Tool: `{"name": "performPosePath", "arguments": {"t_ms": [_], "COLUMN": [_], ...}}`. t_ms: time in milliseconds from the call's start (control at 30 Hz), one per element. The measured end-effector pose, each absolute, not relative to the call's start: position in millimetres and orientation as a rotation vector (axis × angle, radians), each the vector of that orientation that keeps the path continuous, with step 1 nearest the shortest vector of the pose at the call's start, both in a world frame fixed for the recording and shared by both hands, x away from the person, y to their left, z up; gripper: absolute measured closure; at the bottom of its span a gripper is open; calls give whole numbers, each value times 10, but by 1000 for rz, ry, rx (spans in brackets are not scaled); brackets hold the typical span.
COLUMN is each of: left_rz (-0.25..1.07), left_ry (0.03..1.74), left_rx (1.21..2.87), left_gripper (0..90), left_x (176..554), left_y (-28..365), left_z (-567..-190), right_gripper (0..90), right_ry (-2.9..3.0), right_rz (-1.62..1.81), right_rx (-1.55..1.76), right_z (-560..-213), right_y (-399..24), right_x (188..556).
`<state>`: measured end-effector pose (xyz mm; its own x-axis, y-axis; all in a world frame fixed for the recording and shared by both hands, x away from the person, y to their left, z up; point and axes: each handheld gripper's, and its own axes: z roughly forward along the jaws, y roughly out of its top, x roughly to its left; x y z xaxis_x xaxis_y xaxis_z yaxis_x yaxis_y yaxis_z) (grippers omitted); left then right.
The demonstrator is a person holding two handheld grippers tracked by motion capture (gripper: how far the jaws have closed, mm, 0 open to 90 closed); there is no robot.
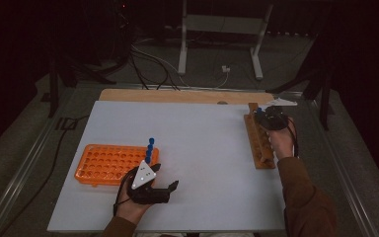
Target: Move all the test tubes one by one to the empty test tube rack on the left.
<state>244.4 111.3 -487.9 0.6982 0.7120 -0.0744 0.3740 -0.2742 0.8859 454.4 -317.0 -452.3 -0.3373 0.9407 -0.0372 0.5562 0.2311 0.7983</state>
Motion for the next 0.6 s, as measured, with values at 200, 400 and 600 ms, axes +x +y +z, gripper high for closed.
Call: {"name": "performPosePath", "arguments": {"t_ms": [200,400,600], "left_rz": [417,412,406], "left_ry": [849,849,846], "left_rx": [1890,1892,1901], "left_gripper": [158,131,82], "left_x": [2445,2445,2446], "left_y": [1115,1103,1079], "left_z": [-4882,-4887,-4891], "right_gripper": [775,775,775], "right_ry": [1957,1925,1886], "right_rz": [964,998,1045], "right_rx": [1374,1362,1323], "right_z": [-4516,-4449,-4282], "right_y": [-3178,-3205,-3236], "right_x": [4521,4466,4383]}}
